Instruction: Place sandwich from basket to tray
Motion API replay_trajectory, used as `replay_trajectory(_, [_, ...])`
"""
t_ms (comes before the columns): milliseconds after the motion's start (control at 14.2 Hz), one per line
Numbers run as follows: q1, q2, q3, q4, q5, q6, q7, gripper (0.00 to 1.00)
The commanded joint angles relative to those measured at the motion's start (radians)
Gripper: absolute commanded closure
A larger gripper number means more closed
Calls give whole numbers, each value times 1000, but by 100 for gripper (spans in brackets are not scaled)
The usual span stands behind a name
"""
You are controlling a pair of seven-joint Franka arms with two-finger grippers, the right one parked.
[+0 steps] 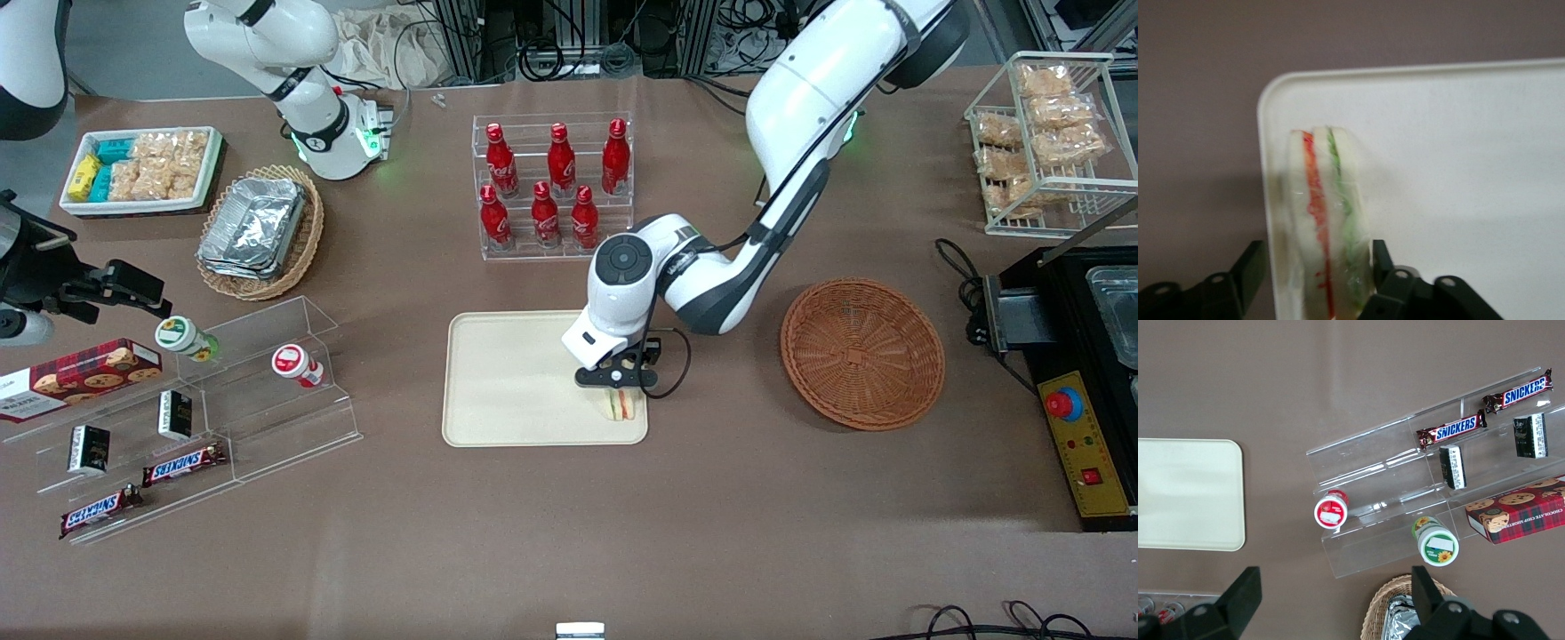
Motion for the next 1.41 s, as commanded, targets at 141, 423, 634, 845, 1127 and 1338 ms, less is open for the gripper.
replay_trajectory(141, [109, -299, 4, -23, -132, -161, 24, 0])
replay_trajectory(423, [268, -451, 4, -18, -287, -374, 297, 0])
replay_trajectory(634, [406, -564, 12, -20, -380, -564, 455, 0])
replay_trajectory(845, [424, -647, 123, -30, -399, -638, 529, 0])
replay_trajectory(1127, [387, -761, 288, -64, -477, -753, 759, 0])
replay_trajectory(1338, [387, -746, 302, -37, -460, -756, 755, 0])
